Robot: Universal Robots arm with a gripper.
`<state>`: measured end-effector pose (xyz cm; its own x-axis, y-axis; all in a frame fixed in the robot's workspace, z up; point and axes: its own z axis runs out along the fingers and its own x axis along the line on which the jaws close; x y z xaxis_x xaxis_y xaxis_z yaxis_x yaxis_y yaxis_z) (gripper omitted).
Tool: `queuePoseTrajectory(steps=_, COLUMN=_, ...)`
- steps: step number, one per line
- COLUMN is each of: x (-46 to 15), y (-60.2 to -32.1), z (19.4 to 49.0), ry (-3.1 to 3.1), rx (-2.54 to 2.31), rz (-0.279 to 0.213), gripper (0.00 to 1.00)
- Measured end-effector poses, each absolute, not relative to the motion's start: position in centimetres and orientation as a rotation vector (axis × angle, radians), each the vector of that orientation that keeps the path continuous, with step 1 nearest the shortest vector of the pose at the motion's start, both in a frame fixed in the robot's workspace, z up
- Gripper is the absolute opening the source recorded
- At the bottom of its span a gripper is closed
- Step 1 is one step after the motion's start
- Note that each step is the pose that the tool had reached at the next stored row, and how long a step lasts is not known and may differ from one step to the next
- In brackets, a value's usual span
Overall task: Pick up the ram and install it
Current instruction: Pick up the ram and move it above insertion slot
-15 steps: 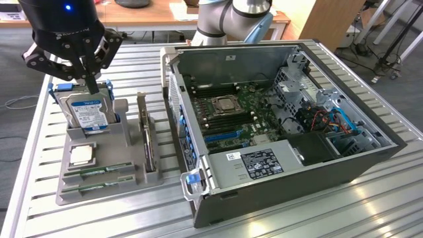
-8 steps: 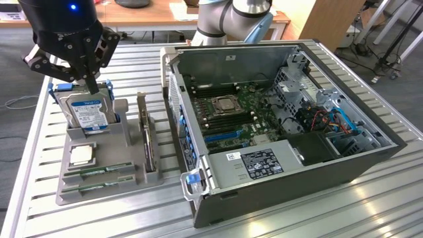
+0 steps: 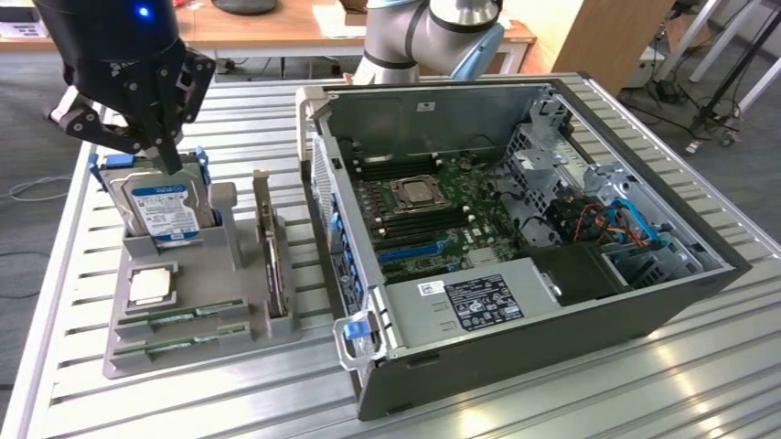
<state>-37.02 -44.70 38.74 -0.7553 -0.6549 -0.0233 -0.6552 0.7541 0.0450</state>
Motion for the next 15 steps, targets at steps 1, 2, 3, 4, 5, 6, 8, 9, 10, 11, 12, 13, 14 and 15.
queuePoseTrajectory(steps=1, x=-37.02, y=-44.7, z=38.73, ry=2.927, rx=-1.123, rz=0.079, gripper=0.11)
queuePoseTrajectory(steps=2, x=-37.02, y=-44.7, z=38.73, ry=2.916, rx=-1.152, rz=0.079, gripper=0.11)
queuePoseTrajectory(steps=3, x=-37.02, y=-44.7, z=38.72, ry=2.906, rx=-1.178, rz=0.079, gripper=0.11)
queuePoseTrajectory(steps=4, x=-37.02, y=-44.7, z=38.71, ry=2.896, rx=-1.205, rz=0.079, gripper=0.11)
queuePoseTrajectory(steps=5, x=-37.02, y=-44.7, z=38.71, ry=2.885, rx=-1.231, rz=0.079, gripper=0.11)
queuePoseTrajectory(steps=6, x=-37.02, y=-44.7, z=38.7, ry=2.874, rx=-1.257, rz=0.079, gripper=0.11)
queuePoseTrajectory(steps=8, x=-37.02, y=-44.7, z=38.69, ry=2.852, rx=-1.309, rz=0.08, gripper=0.11)
queuePoseTrajectory(steps=9, x=-37.02, y=-44.7, z=38.69, ry=2.84, rx=-1.337, rz=0.08, gripper=0.11)
queuePoseTrajectory(steps=10, x=-37.02, y=-44.7, z=38.68, ry=2.828, rx=-1.363, rz=0.08, gripper=0.11)
queuePoseTrajectory(steps=11, x=-37.02, y=-44.7, z=38.68, ry=2.816, rx=-1.388, rz=0.08, gripper=0.11)
queuePoseTrajectory(steps=12, x=-37.02, y=-44.7, z=38.67, ry=2.804, rx=-1.414, rz=0.08, gripper=0.11)
queuePoseTrajectory(steps=13, x=-37.02, y=-44.7, z=38.66, ry=2.791, rx=-1.439, rz=0.08, gripper=0.11)
queuePoseTrajectory(steps=14, x=-37.02, y=-44.7, z=38.66, ry=2.779, rx=-1.464, rz=0.08, gripper=0.11)
queuePoseTrajectory(steps=15, x=-37.02, y=-44.7, z=38.65, ry=2.766, rx=-1.489, rz=0.08, gripper=0.11)
